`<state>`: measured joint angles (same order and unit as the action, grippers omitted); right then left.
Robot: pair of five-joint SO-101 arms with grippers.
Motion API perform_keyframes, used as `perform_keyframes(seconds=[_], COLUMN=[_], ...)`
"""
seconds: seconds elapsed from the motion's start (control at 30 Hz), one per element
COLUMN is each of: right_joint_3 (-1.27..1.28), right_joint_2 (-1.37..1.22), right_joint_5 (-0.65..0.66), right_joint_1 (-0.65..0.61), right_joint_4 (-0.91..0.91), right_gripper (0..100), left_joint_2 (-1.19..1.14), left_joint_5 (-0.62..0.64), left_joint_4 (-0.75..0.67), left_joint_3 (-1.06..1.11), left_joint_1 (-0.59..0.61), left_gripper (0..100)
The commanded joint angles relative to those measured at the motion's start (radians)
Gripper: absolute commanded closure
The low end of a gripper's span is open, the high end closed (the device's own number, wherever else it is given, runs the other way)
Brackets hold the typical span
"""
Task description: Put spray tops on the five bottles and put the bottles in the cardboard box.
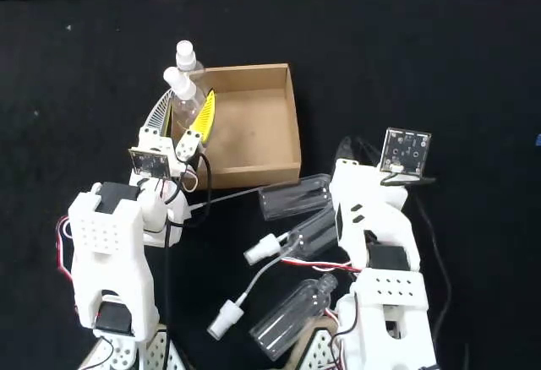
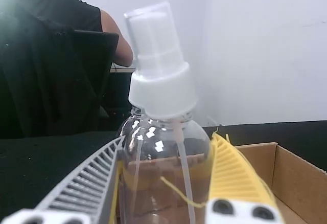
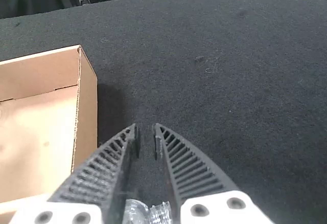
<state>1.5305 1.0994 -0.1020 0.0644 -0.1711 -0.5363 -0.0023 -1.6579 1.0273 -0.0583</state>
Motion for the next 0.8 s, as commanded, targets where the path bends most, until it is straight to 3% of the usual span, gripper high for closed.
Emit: perform_keyframes(seconds=[0.0, 0.13, 0.77], right_joint_3=[-0.008, -0.008, -0.008], right_joint_2=[0.03, 0.03, 0.03], right_joint_5=[0.003, 0.003, 0.003], right_joint_1=[-0.011, -0.011, -0.011], right_joint_4=[0.034, 0.034, 0.034], right_gripper=[95.9, 95.9, 95.9], left_joint_2=[-0.002, 0.009, 0.0], left_joint_5=[-0.009, -0.005, -0.012], left_joint_4=[-0.003, 0.091, 0.087], left_joint_3=[-0.015, -0.015, -0.016], left_joint_1=[0.002, 0.002, -0.024], left_gripper=[80, 81, 80])
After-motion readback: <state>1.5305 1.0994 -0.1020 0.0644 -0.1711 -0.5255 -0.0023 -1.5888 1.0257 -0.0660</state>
